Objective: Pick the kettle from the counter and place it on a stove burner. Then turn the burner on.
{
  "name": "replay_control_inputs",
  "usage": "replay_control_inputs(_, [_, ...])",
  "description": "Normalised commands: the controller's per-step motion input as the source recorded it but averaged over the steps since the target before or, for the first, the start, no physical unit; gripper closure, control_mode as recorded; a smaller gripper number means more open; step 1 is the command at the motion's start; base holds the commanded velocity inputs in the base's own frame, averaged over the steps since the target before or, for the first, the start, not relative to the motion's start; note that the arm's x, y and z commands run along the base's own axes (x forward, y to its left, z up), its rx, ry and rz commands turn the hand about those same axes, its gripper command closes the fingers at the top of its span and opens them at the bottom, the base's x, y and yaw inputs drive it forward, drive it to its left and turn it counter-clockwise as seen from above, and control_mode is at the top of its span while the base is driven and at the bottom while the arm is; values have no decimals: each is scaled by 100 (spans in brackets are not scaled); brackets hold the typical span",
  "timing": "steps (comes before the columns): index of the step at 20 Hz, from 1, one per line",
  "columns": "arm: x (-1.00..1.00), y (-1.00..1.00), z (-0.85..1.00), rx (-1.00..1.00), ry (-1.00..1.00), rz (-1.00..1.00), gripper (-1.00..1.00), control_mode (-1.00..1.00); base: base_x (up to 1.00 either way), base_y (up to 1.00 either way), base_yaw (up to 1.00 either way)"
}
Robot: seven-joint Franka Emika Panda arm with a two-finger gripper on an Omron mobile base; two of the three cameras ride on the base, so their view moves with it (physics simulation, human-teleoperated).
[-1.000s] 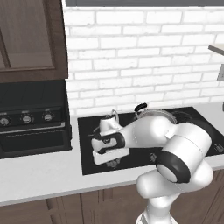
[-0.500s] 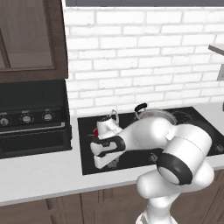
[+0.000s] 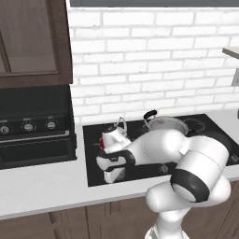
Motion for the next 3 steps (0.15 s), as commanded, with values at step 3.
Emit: replay_control_inputs(3, [-7,0,-1,0,0,30,100,-100,0,0,0])
